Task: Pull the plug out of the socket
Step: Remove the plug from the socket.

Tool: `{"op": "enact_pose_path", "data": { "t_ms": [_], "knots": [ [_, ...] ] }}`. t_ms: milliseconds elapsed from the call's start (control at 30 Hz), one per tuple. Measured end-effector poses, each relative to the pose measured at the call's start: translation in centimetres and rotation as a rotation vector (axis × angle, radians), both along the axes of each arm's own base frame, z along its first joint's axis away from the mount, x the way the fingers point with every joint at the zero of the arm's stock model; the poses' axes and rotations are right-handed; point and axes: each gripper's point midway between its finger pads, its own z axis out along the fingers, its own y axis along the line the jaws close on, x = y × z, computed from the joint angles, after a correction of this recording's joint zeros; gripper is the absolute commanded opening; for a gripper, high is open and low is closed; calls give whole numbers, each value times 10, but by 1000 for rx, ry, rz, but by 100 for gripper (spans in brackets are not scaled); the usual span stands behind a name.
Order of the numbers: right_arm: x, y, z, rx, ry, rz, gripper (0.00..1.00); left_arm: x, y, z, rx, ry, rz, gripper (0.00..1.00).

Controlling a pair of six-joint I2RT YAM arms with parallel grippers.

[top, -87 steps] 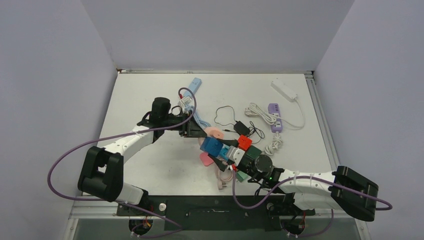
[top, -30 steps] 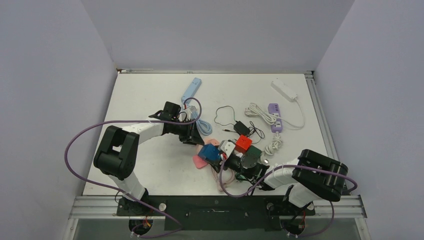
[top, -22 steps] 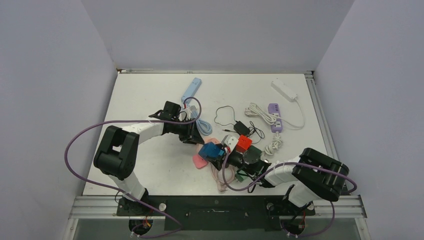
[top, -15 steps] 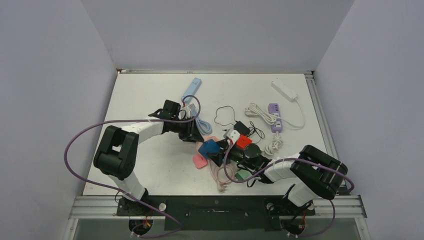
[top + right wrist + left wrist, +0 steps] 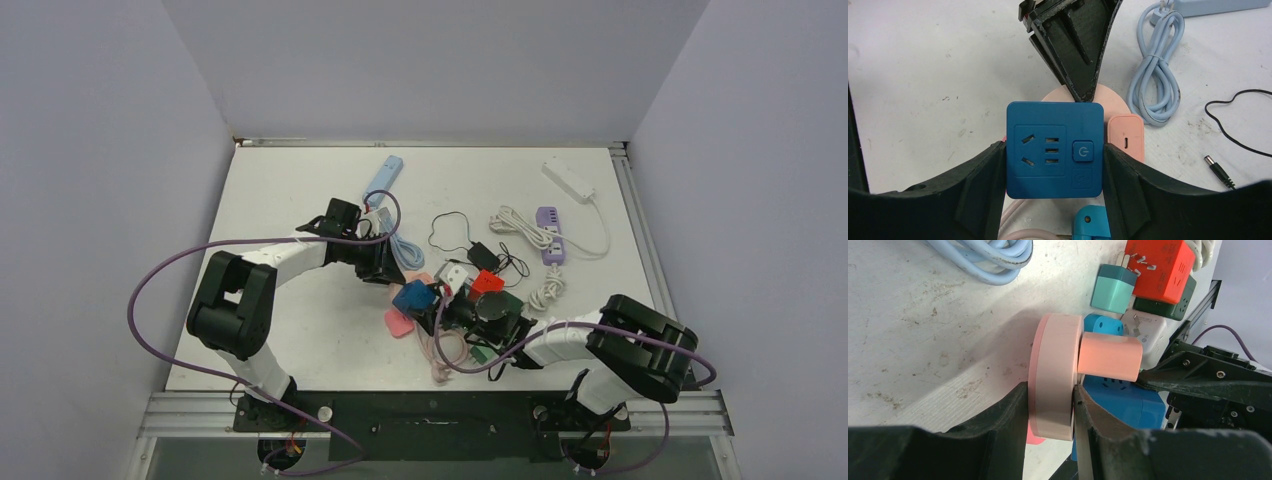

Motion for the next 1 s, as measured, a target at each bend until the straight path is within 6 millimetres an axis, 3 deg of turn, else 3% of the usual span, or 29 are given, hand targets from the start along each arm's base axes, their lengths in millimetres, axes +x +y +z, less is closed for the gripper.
{"op": "enact_pose_path", "data": {
  "t_ms": [400, 1000],
  "knots": [
    [-1, 2, -1, -56, -32, -27, 5, -1, 2, -1, 10, -11, -16, 0],
    [18, -4, 3, 135, 168, 59, 5, 8, 3, 0, 8, -12, 29, 0]
  ]
}}
